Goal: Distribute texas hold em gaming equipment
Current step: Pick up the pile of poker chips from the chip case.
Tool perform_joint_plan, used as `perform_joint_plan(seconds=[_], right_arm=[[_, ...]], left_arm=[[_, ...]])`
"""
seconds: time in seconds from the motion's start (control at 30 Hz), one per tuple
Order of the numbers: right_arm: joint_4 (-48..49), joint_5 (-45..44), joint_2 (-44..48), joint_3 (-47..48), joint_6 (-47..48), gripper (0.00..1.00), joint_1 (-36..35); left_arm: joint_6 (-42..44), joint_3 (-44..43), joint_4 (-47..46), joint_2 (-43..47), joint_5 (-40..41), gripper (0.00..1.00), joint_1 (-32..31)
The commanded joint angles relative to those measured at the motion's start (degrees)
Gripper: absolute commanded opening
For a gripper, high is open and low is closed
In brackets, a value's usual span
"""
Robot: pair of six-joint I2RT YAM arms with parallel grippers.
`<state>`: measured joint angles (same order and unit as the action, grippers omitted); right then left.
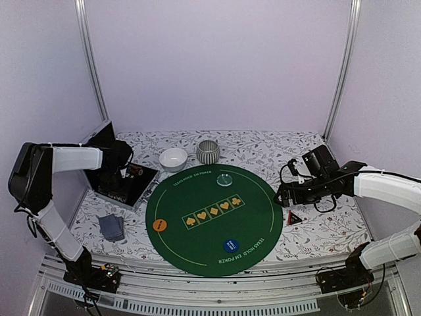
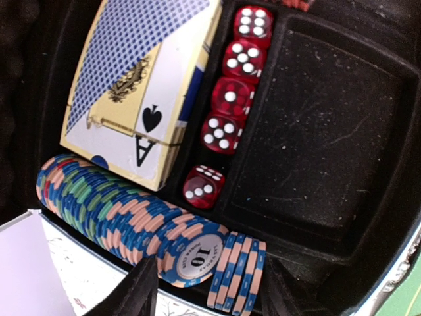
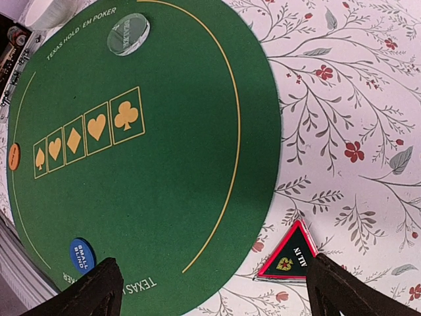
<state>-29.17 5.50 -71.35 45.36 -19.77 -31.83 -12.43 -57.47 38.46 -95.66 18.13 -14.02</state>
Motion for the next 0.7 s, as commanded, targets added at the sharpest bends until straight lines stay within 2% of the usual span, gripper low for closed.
perform_joint_plan(seconds=[0.0, 0.27, 0.43, 0.53, 0.67], right_arm=[[-0.28, 0.92, -0.6, 0.97, 0.5, 0.99, 0.26], [-0.28, 0.9, -0.38, 0.72, 0.34, 0.99, 0.28], [-0.27, 0.78, -0.06, 0.42, 0.25, 0.99, 0.24], [-0.28, 0.81, -0.18, 0.4, 0.26, 0.99, 0.22], [-0.28, 0.83, -0.27, 0.6, 0.19, 0.99, 0.28]], left_arm=[[-0.31, 0.34, -0.05, 0.88, 1.48, 0.57, 0.34], [0.3, 0.59, -0.15, -1.76, -5.98, 0.52, 1.13], [1.35, 0.67, -1.04, -0.58, -9.57, 0.44, -0.58], [2.78, 1.33, -2.58, 1.78, -10.3, 0.44, -3.91], [3.06, 1.69, -2.47, 1.43, -10.22, 0.45, -4.53]])
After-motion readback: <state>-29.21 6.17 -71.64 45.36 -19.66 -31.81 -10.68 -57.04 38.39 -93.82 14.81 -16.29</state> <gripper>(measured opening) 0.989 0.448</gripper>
